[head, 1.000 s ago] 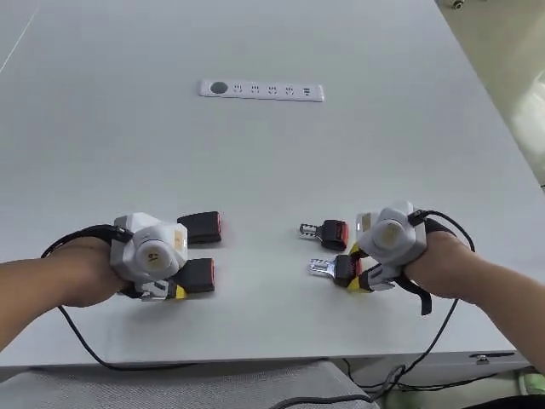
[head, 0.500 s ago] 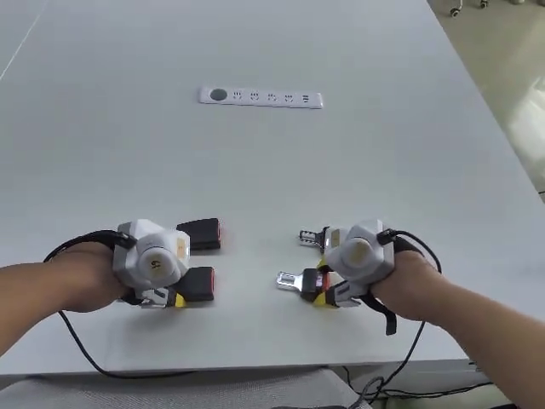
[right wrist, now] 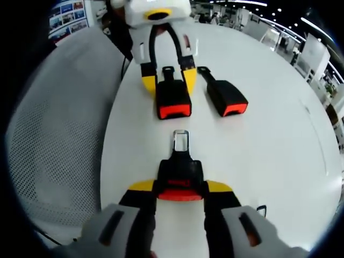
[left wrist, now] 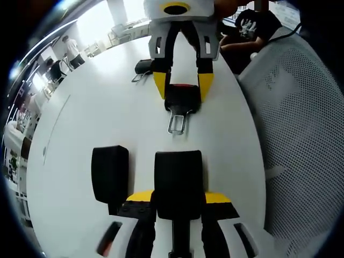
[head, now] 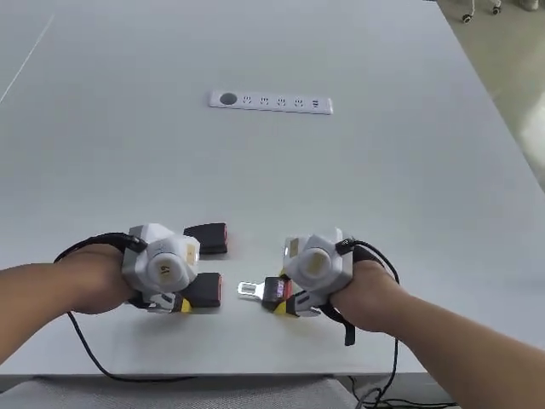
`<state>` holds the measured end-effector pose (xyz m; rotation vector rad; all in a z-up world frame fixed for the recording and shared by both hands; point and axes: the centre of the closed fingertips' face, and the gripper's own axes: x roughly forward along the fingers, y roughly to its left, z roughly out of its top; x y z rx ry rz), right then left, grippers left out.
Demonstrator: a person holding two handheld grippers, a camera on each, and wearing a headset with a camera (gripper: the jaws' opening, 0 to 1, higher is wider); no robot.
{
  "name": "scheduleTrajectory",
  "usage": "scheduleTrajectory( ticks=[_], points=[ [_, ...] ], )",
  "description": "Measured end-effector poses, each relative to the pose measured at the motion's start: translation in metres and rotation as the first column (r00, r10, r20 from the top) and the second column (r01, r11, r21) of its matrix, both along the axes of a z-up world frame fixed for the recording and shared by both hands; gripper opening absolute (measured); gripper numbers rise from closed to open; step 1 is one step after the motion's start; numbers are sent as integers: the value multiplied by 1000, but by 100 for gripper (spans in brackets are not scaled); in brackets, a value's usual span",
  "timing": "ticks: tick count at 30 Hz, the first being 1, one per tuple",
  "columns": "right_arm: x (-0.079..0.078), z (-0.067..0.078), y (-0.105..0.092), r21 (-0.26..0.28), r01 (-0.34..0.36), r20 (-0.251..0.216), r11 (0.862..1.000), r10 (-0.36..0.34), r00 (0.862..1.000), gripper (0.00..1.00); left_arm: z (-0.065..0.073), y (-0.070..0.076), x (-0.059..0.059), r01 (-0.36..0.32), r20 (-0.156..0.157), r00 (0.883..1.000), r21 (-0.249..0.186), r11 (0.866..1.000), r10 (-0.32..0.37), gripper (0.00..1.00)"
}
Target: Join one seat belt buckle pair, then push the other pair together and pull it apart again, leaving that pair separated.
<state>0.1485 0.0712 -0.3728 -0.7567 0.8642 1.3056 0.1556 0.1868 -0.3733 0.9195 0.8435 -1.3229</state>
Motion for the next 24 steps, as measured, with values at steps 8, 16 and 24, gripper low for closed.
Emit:
scheduleTrajectory(
  ticks=[8, 16, 24],
  points=[
    [2, 0, 19, 21, -16, -6, 1000, 16, 1000, 34, 0, 0, 0, 4, -1, 1000, -2, 1000, -4, 33],
    [2, 0, 23, -3, -44, -4, 999, 44, 999, 34, 1, 0, 0, 6, -3, 1000, -1, 1000, -6, 33],
    [0, 3, 27, -8, -62, 11, 998, 62, 998, 34, 2, -1, -1, 7, -3, 1000, 1, 1000, -7, 33]
  ],
)
